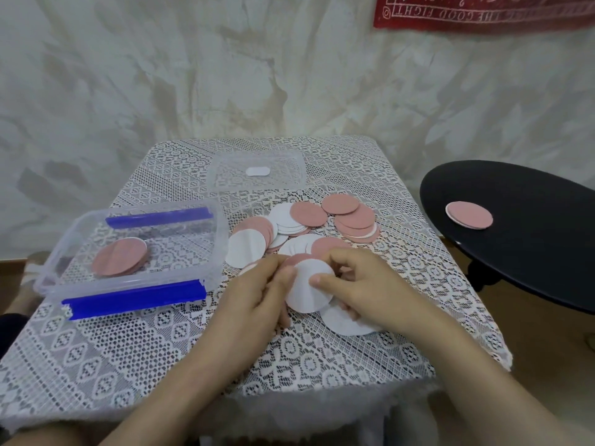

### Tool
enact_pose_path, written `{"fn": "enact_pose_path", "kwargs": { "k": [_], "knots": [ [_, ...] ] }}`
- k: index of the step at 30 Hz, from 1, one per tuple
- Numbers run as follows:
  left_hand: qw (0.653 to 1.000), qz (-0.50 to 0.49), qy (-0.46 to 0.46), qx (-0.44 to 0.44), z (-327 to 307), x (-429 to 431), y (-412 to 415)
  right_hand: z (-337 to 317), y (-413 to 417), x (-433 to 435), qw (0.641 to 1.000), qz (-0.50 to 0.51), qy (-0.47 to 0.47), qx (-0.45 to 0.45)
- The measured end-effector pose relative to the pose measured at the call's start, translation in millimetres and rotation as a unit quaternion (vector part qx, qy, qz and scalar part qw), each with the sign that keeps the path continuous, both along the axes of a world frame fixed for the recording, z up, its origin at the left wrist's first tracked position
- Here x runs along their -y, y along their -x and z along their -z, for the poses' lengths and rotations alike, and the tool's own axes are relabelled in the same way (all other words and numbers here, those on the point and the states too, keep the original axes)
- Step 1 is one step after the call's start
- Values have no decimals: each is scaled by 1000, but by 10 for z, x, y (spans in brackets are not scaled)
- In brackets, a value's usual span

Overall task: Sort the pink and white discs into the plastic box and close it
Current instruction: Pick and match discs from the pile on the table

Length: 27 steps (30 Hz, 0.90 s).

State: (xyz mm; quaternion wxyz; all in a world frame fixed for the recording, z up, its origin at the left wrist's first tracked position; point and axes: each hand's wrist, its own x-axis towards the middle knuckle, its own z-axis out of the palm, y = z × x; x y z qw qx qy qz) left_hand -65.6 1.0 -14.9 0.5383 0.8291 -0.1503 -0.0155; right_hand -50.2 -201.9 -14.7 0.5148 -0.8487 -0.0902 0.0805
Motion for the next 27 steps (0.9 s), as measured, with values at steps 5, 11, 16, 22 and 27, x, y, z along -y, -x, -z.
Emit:
{"fn": "enact_pose_path", "kwargs": {
  "k": [5,11,16,22,27],
  "knots": [
    [1000,-5,-4,-27,-20,-41,3,4,1,15,1000,8,-6,10],
    [999,-31,-38,-23,3,-117,-30,-70,-187,218,965,104,233,56],
    [998,-42,-35,-27,0,-99,-58,-111,-297,236,959,86,271,17],
    [999,-35,-16,-38,-20,-93,-57,-34,-409,306,979,122,156,53],
    [999,-40,-9,-31,-1,-135,-45,-154,-295,319,997,73,-10,17]
  ]
}}
